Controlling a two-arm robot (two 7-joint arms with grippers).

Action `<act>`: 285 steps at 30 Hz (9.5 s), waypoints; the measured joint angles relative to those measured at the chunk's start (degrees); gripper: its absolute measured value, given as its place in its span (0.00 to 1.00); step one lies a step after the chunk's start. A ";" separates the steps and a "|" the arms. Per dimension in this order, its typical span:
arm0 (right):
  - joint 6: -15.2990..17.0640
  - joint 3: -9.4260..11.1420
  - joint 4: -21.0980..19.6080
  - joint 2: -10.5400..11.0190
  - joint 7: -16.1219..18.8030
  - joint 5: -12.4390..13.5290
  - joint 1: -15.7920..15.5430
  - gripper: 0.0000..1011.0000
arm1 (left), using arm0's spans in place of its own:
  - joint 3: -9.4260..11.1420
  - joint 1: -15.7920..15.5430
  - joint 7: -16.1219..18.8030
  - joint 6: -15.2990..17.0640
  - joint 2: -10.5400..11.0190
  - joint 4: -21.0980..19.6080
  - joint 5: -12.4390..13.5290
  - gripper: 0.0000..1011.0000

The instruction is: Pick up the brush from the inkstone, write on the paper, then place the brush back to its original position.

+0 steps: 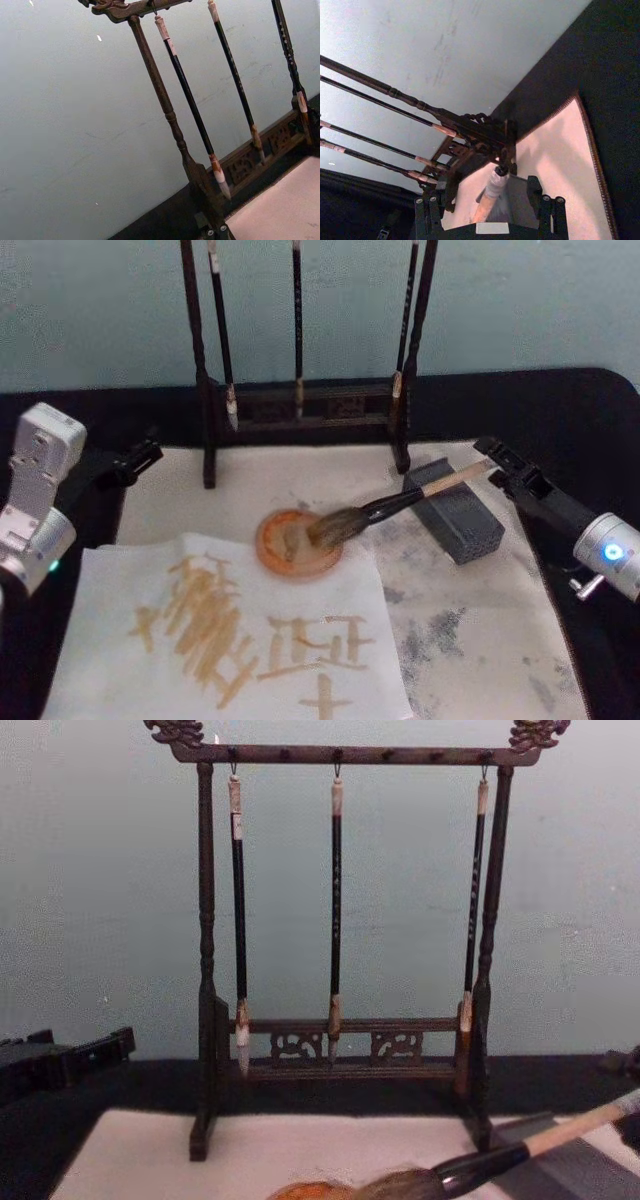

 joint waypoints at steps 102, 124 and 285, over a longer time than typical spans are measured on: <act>-7.18 -0.99 -20.42 11.02 4.68 -0.89 -7.64 0.17 | 0.00 0.00 0.00 0.00 0.00 0.00 0.00 0.99; -12.91 -8.81 -34.51 17.20 3.44 -19.38 -6.58 0.17 | 0.00 0.00 0.00 0.00 0.00 0.00 0.00 0.99; -16.74 -4.07 -35.97 17.44 11.87 -24.37 -9.07 0.17 | 0.00 0.00 0.00 0.00 0.00 0.00 0.00 0.99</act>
